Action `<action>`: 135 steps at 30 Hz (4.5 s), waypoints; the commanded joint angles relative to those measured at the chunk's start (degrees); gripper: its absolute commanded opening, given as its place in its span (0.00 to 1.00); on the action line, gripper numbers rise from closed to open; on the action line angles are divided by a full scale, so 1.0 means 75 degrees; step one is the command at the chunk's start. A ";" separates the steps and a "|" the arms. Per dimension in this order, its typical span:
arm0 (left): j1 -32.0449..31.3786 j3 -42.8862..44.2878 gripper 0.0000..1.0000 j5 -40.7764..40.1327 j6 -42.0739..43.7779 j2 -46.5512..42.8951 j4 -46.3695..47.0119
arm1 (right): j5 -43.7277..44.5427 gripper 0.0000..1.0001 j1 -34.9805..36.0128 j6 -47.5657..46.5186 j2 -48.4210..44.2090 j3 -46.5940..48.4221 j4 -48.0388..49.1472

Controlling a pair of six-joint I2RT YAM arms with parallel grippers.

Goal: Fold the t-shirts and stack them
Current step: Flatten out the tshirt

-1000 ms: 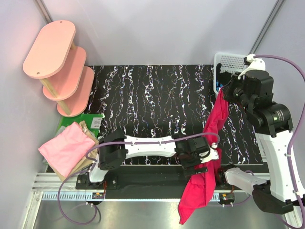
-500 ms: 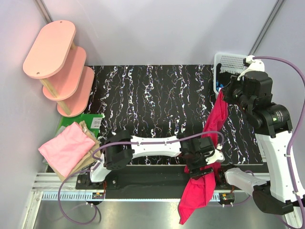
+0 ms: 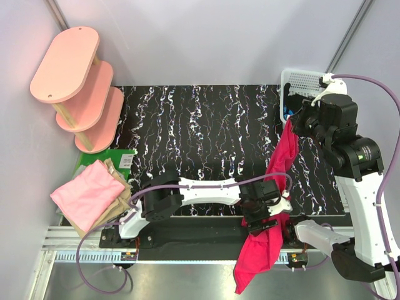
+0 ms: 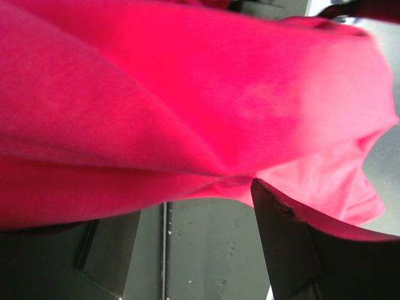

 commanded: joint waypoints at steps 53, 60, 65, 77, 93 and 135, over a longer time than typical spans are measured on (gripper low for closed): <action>0.0425 0.0727 0.00 -0.0588 0.0506 -0.0675 -0.0314 | -0.0447 0.00 -0.0039 0.0081 -0.0132 -0.0009 0.0468; 0.3517 0.0061 0.00 -0.0743 0.0834 -0.2198 -0.0793 | -0.0552 0.00 -0.0028 -0.0036 0.0231 0.0424 0.0480; 0.5569 -0.1053 0.00 -0.1199 0.1466 -0.3897 -0.0842 | -0.0821 0.00 -0.0028 -0.0001 0.0489 0.0495 0.0725; 0.8641 -0.1887 0.00 -0.2418 0.2826 -0.6136 -0.1310 | -0.1068 0.00 -0.0028 -0.0070 0.1367 0.1127 0.0972; 1.0564 0.1898 0.00 -0.3064 0.3858 -0.7085 -0.2646 | -0.2226 0.00 -0.0028 -0.0106 0.1815 0.4561 -0.0140; 1.0130 0.0374 0.00 -0.2700 0.3870 -0.2825 0.0412 | -0.1525 0.00 -0.0965 -0.0294 0.6077 0.4172 0.1277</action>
